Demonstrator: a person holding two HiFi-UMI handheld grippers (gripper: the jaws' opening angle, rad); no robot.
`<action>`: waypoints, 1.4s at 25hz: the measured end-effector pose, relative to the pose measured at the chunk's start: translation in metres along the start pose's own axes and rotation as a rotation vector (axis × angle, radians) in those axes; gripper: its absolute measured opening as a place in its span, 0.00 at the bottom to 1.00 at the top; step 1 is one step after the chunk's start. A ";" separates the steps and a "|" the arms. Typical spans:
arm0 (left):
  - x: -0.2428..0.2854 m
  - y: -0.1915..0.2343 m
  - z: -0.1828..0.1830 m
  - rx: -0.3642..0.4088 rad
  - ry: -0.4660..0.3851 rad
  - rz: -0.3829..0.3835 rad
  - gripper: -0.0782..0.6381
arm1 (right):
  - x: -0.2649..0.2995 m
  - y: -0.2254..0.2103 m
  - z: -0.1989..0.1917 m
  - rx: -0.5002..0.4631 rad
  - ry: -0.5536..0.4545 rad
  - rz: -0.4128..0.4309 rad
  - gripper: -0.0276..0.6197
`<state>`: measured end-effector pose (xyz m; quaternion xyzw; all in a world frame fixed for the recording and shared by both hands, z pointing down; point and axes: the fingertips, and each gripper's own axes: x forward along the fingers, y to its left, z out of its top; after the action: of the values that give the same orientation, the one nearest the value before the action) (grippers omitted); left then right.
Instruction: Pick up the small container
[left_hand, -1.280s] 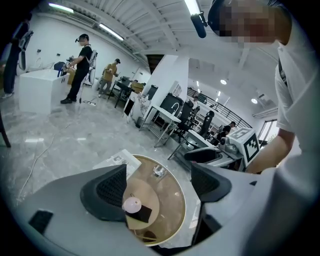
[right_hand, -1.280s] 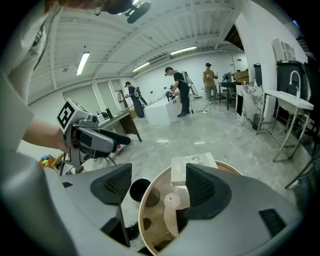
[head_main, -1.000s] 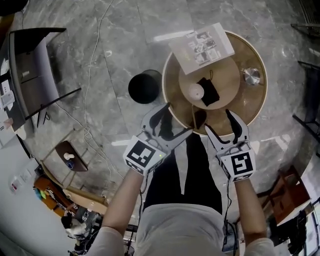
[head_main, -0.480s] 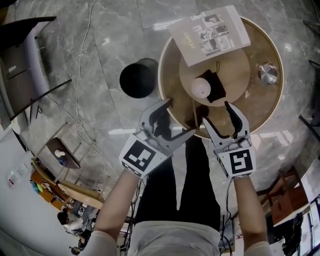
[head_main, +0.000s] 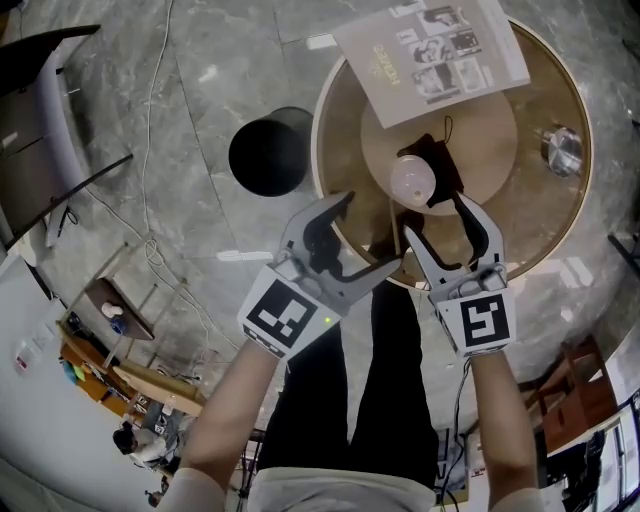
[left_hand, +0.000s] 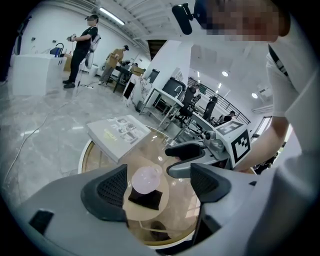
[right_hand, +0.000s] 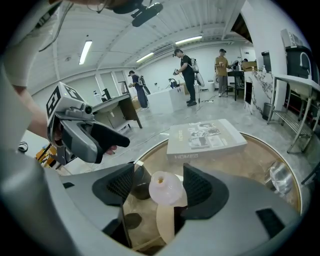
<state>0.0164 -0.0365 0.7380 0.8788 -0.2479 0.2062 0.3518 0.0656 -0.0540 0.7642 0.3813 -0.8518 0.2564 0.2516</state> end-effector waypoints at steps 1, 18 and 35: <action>0.002 0.002 -0.003 -0.003 0.001 -0.002 0.66 | 0.004 0.000 -0.003 -0.006 -0.001 0.002 0.53; 0.027 0.024 -0.036 -0.082 -0.001 -0.030 0.66 | 0.050 -0.004 -0.032 -0.139 -0.029 -0.038 0.40; 0.028 0.038 -0.040 -0.388 -0.105 -0.129 0.65 | 0.047 0.000 -0.037 -0.212 -0.024 -0.083 0.27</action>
<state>0.0093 -0.0402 0.7992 0.8181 -0.2440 0.0855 0.5136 0.0473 -0.0549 0.8209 0.3904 -0.8605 0.1499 0.2909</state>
